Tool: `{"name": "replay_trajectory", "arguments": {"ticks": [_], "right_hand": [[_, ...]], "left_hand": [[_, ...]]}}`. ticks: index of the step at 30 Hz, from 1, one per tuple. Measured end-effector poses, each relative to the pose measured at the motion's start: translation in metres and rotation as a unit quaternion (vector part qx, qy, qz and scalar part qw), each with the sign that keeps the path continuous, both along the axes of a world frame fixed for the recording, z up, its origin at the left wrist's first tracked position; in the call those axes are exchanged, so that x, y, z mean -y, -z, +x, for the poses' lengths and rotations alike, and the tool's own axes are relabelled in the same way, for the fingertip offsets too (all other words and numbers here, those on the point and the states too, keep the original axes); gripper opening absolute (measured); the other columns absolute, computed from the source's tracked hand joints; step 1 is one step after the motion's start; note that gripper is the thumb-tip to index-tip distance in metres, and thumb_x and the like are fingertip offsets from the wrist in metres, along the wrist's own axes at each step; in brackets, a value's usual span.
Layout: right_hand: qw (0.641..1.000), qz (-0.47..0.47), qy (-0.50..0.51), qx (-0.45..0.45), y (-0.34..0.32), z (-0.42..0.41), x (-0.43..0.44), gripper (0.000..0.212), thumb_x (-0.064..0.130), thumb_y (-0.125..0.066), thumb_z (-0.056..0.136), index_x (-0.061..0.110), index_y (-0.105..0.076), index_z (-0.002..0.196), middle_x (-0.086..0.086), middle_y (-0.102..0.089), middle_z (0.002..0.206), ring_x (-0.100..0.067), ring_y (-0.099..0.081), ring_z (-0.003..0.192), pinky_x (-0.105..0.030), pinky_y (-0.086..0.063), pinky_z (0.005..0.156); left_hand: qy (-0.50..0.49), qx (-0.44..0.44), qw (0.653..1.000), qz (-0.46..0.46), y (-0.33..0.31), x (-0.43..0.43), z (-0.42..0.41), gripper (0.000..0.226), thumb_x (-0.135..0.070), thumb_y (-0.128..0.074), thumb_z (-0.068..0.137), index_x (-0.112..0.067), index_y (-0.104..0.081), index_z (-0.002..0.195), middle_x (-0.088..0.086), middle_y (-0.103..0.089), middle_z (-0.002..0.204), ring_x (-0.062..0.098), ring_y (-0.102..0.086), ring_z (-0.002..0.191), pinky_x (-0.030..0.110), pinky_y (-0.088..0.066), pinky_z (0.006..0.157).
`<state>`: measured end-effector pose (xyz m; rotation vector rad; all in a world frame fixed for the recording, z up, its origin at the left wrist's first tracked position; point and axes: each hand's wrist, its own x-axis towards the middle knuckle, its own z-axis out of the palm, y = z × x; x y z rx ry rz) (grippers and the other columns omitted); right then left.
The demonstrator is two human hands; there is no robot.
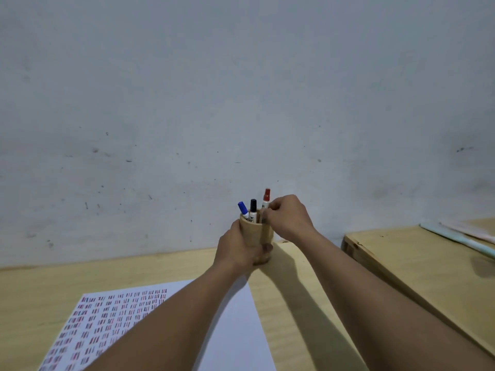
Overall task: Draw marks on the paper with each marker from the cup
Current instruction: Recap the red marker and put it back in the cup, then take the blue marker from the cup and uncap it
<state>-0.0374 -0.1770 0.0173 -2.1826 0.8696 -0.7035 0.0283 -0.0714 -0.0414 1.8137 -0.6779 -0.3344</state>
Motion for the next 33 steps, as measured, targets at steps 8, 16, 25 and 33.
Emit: {"name": "replay_trajectory", "arguments": {"ticks": [8,16,25,33], "right_hand": [[0.995,-0.063,0.016,0.072,0.006,0.008,-0.013,0.023,0.019,-0.051,0.093,0.024,-0.053,0.116,-0.002,-0.069,0.087,-0.023,-0.065,0.078,-0.035,-0.050,0.065],[0.968,-0.241,0.010,-0.070,-0.005,0.031,-0.026,0.009,0.018,-0.054,0.092,0.015,-0.061,0.098,-0.003,-0.066,0.088,-0.032,-0.061,0.080,-0.035,-0.048,0.066],[0.974,-0.171,0.026,-0.149,0.001,0.040,-0.006,0.006,0.012,-0.058,0.084,0.014,-0.053,0.082,-0.002,-0.051,0.072,-0.025,-0.049,0.065,-0.027,-0.032,0.053],[0.997,-0.065,0.026,-0.017,0.007,0.041,0.001,0.009,0.021,-0.065,0.091,0.013,-0.068,0.086,-0.001,-0.066,0.079,-0.021,-0.061,0.071,-0.028,-0.045,0.058]], "left_hand": [[-0.028,0.043,0.999,0.000,0.015,0.005,0.007,0.027,-0.010,-0.062,0.087,-0.022,-0.058,0.110,-0.004,-0.066,0.105,0.007,-0.059,0.083,0.015,-0.043,0.057],[-0.058,0.055,0.997,0.013,0.022,0.007,0.009,0.021,-0.016,-0.047,0.096,-0.035,-0.055,0.098,-0.010,-0.068,0.100,0.009,-0.064,0.087,0.030,-0.057,0.080],[-0.033,0.025,0.999,0.007,0.013,-0.001,0.002,0.044,-0.004,-0.048,0.071,-0.024,-0.061,0.107,-0.006,-0.068,0.096,0.017,-0.066,0.087,0.041,-0.060,0.078],[-0.039,-0.023,0.999,-0.021,0.014,0.001,0.000,0.051,-0.009,-0.055,0.060,-0.027,-0.063,0.107,-0.005,-0.071,0.096,0.020,-0.069,0.088,0.050,-0.061,0.078]]}}
